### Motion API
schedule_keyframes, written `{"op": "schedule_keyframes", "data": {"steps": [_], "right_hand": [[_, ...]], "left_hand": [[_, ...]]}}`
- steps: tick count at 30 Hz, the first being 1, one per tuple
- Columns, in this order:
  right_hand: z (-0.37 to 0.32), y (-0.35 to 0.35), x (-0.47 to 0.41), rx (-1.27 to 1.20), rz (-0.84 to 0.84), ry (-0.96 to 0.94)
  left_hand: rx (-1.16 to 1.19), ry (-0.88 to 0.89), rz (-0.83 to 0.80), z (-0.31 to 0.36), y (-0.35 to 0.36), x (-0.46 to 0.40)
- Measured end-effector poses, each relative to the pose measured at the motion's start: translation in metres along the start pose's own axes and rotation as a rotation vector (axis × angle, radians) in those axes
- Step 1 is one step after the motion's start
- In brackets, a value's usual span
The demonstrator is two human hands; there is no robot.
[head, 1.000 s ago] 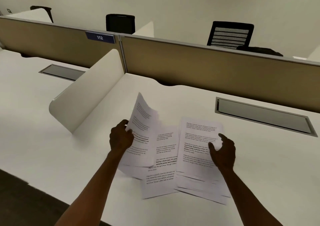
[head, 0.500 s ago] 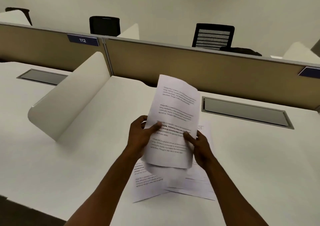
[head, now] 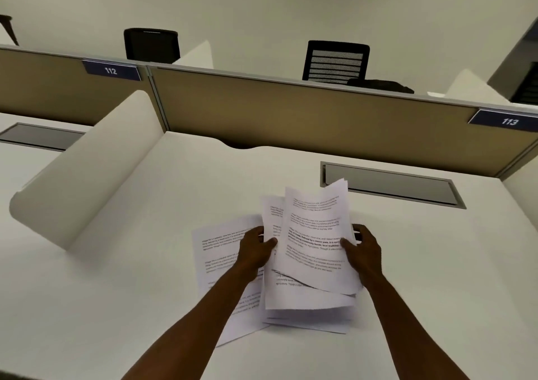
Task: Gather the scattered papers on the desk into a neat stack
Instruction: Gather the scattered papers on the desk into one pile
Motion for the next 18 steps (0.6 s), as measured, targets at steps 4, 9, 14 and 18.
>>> {"op": "schedule_keyframes", "data": {"steps": [4, 9, 14, 18], "right_hand": [[-0.004, -0.007, -0.001, 0.170, 0.065, -0.092], [-0.001, -0.003, -0.014, -0.151, -0.030, 0.014], [0.005, 0.009, -0.021, -0.068, -0.074, 0.076], [0.013, 0.022, -0.019, 0.185, -0.109, 0.043]], "left_hand": [[-0.215, 0.008, 0.032, -0.016, 0.004, -0.007], [-0.348, -0.006, 0.026, -0.028, 0.006, -0.009], [-0.335, -0.043, 0.130, -0.029, 0.000, -0.012], [-0.484, 0.051, 0.238, -0.029, -0.016, -0.014]]}}
Point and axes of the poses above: each hand's wrist, its own x-axis away from the middle knuckle, its own y-axis out of the palm, z = x × y, the point moved 6 cm from there along -x, towards the middle knuckle, and after that the axes turned 5 degrees about -x, right-handed, at the moved point
